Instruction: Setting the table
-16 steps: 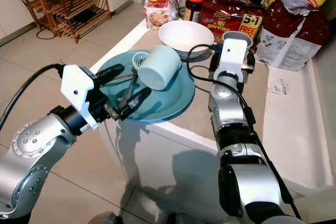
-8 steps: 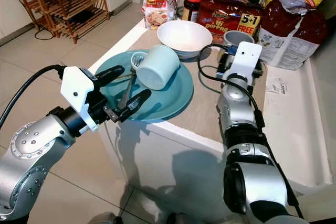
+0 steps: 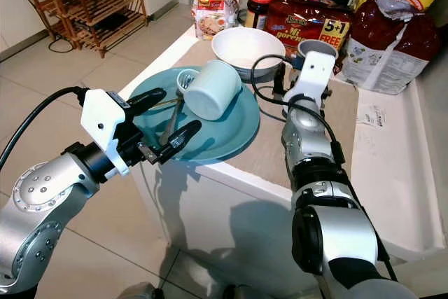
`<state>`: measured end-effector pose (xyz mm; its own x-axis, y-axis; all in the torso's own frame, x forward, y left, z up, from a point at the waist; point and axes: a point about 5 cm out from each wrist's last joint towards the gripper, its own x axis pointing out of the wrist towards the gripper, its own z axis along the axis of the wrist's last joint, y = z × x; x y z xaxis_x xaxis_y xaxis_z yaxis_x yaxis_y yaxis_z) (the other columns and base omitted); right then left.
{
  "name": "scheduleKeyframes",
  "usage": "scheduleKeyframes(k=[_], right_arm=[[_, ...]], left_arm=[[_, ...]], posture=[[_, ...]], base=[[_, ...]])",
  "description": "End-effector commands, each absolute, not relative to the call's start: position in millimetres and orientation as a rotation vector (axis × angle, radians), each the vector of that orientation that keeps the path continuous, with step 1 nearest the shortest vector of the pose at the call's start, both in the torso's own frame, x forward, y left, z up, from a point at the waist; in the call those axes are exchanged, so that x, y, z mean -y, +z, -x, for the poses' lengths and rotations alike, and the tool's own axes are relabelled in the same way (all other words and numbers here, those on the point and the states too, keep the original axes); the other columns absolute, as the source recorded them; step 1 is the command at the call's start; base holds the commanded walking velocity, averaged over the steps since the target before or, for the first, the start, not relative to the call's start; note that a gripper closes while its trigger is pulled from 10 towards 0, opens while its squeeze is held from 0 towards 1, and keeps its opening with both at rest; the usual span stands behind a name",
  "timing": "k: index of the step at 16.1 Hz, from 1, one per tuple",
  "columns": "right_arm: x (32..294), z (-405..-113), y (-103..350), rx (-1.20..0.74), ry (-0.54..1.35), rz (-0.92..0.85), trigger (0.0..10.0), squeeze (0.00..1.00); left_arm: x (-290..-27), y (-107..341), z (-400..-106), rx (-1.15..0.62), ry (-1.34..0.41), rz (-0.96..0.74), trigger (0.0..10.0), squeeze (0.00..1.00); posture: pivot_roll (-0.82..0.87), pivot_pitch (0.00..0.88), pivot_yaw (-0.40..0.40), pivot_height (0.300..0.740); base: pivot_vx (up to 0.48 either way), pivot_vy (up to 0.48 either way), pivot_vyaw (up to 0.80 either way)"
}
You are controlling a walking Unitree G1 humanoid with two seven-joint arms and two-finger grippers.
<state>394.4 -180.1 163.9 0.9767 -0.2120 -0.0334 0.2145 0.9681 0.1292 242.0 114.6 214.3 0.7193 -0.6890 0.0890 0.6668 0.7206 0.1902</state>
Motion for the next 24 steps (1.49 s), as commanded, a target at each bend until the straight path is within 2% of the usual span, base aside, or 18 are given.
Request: scheduleKeyframes(k=[1,2,3,4,5,8,9,24], right_arm=[[187.6,-396.3,169.2,-0.009,-0.252,-0.155,8.4,0.0],[189.1,-396.6,168.6,-0.017,-0.262,-0.159,5.0,0.0],[189.6,-397.0,168.4,-0.02,-0.262,-0.163,3.8,0.0],[189.5,-397.2,168.3,-0.021,-0.261,-0.165,3.8,0.0],[189.2,-397.5,168.2,-0.021,-0.259,-0.167,2.1,0.0],[188.2,-398.0,168.4,-0.02,-0.257,-0.168,0.3,0.0],[187.9,-398.0,168.3,-0.019,-0.259,-0.166,0.0,0.0],[181.5,-394.9,163.5,0.001,-0.258,-0.174,0.0,0.0]], left_arm=[[-110.7,217.7,-238.6,0.168,-0.788,-0.156,10.0,0.0],[-110.7,217.6,-238.4,0.167,-0.789,-0.157,10.0,0.0],[-110.5,217.6,-238.3,0.166,-0.792,-0.157,10.0,0.0],[-110.5,217.5,-238.1,0.166,-0.793,-0.157,10.0,0.0],[-110.4,217.5,-238.0,0.166,-0.794,-0.157,10.0,0.0],[-110.3,217.7,-238.3,0.167,-0.796,-0.158,10.0,0.0],[-109.8,217.5,-238.3,0.165,-0.801,-0.156,10.0,0.0],[-106.0,211.4,-234.1,0.129,-0.869,-0.146,10.0,0.0]], posture=[[0.21,0.067,-0.061,0.74],[0.21,0.067,-0.061,0.74],[0.21,0.067,-0.06,0.74],[0.21,0.066,-0.06,0.74],[0.21,0.068,-0.061,0.74],[0.21,0.068,-0.059,0.74],[0.21,0.066,-0.057,0.74],[0.2,0.017,-0.048,0.74]], base=[[0.0,0.0,0.0],[0.0,0.0,0.0],[0.0,0.0,0.0],[0.0,0.0,0.0],[0.0,0.0,0.0],[0.0,0.0,0.0],[0.0,0.0,0.0],[0.0,0.0,0.0]])
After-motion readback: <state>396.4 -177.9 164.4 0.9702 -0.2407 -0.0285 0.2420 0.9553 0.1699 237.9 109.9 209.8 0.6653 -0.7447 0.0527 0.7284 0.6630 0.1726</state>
